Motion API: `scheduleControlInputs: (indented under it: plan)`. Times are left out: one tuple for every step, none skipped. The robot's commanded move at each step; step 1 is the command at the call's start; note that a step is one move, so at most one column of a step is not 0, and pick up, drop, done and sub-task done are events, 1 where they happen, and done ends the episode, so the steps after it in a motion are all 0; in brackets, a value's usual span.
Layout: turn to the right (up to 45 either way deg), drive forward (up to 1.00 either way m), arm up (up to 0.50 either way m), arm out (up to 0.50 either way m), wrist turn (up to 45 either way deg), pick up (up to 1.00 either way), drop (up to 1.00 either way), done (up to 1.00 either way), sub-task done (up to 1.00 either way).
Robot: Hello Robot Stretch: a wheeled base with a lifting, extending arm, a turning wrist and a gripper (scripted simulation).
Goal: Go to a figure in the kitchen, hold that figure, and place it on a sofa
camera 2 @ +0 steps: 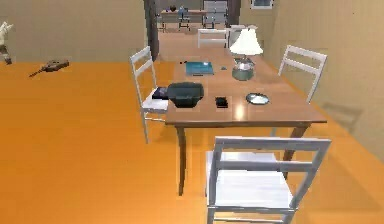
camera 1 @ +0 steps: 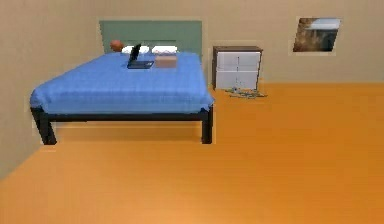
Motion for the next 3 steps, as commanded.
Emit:
scheduleControlInputs:
  plan:
    - [45.0, 0.0, 0.0, 0.0, 0.0, 0.0, 0.0, 0.0, 0.0]
    - [9.0, 0.0, 0.0, 0.0, 0.0, 0.0, 0.0, 0.0, 0.0]
    - [0.0, 1.0, 0.0, 0.0, 0.0, 0.0, 0.0, 0.0, 0.0]
